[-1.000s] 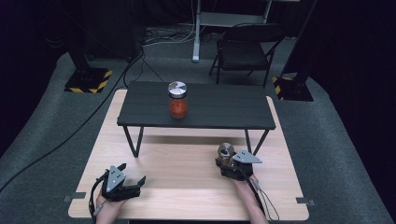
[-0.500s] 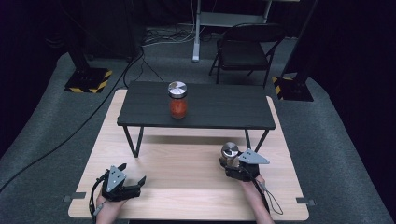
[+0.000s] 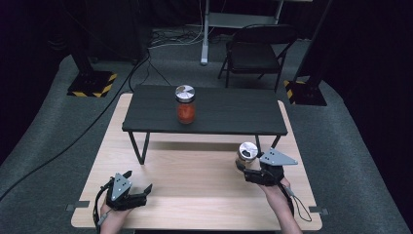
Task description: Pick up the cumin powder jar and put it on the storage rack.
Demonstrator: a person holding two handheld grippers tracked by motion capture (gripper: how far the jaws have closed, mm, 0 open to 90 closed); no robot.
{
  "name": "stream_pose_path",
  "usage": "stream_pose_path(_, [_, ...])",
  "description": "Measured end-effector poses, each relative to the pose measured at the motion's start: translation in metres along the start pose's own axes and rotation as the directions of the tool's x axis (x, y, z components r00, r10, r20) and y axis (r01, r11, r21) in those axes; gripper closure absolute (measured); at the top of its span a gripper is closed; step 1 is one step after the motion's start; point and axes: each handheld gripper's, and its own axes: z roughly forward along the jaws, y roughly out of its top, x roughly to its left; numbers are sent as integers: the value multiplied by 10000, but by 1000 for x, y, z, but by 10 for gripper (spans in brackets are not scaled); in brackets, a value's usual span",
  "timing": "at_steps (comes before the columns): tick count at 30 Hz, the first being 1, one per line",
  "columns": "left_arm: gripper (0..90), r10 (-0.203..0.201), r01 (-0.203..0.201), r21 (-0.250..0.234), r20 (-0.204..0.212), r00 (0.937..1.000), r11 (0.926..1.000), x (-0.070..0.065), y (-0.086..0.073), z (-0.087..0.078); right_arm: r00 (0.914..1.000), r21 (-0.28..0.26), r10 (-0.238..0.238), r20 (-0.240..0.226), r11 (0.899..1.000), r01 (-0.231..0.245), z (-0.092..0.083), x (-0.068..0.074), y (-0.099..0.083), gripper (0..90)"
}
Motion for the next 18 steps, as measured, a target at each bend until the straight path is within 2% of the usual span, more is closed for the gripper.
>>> stream_pose_path(5, [91, -4, 4, -5, -3, 10000, 10000, 0, 0, 0, 9997, -302, -168, -156, 9994, 163, -10, -2, 17, 300])
stream_pose_path(13, [91, -23, 23, -20, 15, 10000, 10000, 0, 0, 0, 9992, -1001, -398, -99, 9942, 386, -23, -7, 45, 299])
stream_pose_path(18, [91, -36, 36, -8, 25, 10000, 10000, 0, 0, 0, 9993, -1561, -261, -261, 9875, 217, -27, -15, 58, 299])
